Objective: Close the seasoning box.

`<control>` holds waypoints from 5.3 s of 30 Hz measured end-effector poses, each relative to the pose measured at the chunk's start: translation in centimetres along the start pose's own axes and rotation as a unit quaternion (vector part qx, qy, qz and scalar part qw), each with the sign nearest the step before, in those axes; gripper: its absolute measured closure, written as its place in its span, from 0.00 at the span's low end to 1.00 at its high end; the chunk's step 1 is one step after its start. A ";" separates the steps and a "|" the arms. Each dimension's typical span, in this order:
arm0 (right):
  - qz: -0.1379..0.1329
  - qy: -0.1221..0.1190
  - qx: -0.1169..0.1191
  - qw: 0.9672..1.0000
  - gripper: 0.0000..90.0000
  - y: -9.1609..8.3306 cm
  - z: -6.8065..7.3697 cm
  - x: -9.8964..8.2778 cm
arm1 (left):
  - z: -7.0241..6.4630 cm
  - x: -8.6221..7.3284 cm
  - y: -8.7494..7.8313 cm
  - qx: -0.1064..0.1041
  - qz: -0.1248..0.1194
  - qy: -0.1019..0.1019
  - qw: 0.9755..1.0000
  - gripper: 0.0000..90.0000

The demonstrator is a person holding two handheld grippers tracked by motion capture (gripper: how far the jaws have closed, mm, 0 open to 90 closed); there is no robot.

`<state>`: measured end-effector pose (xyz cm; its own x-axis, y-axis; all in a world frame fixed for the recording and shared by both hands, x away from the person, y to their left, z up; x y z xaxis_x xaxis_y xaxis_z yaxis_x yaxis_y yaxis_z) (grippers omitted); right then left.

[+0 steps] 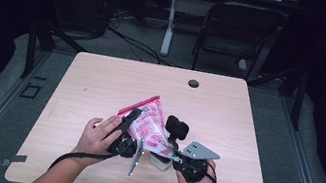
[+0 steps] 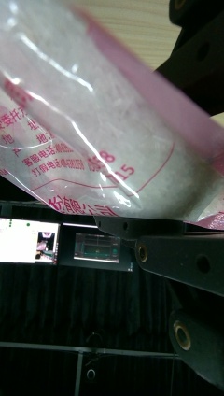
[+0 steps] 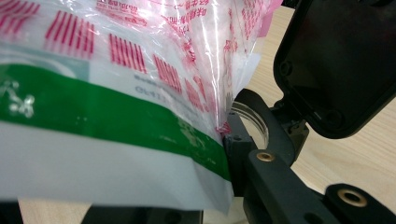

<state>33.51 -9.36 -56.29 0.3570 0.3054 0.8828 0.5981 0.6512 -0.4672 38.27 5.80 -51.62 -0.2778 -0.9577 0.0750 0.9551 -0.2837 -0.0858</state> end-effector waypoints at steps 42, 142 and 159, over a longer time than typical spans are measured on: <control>0.002 0.002 0.005 1.000 0.94 0.3 0.0 -0.2 | 0.2 -0.2 0.0 0.001 -0.008 -0.013 1.000 0.73; -0.009 0.009 -0.009 1.000 0.86 0.5 -0.4 -0.1 | 1.1 0.0 -0.6 0.016 -0.017 0.001 1.000 0.75; -0.008 0.009 -0.009 1.000 0.89 0.5 -0.4 -0.1 | 1.1 0.1 -0.7 0.015 -0.017 0.001 1.000 0.75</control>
<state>34.06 -9.35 -56.63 0.3596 0.2833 0.8891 0.6171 0.6425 -0.4543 37.64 5.94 -50.48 -0.3107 -0.9475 0.0757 0.9476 -0.3150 -0.0526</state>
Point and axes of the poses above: each handheld gripper's, and its own axes: y roughly forward along the jaws, x roughly out of its top, z roughly to its left, the point moved 9 cm from there along y, roughly forward along the jaws, and after that the axes turned 1 degree about y, right-handed, at the moved point
